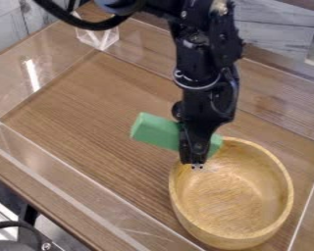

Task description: Remove the green block from inside the brown bowl and put it on the table

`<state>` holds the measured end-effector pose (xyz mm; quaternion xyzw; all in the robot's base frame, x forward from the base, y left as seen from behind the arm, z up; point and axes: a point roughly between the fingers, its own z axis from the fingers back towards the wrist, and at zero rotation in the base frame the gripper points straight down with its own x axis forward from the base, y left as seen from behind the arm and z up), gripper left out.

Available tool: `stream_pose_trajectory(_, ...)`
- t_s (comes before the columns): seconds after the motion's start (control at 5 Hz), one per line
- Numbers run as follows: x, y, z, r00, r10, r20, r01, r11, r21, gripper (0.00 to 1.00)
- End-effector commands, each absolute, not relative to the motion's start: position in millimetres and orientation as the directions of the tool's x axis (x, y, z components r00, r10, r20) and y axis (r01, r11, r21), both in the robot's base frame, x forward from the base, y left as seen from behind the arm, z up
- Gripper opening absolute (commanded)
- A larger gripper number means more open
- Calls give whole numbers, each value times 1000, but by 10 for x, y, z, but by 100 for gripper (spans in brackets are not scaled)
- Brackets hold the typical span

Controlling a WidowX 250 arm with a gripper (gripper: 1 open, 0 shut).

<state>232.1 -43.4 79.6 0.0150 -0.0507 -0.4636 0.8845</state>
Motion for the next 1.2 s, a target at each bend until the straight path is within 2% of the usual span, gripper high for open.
stream_pose_trajectory(0.0,2351,-398,931,559,-822,109,815,569,112,0)
stream_pose_trajectory(1.0,2350,-333,918,524,-841,135,829,540,144,0)
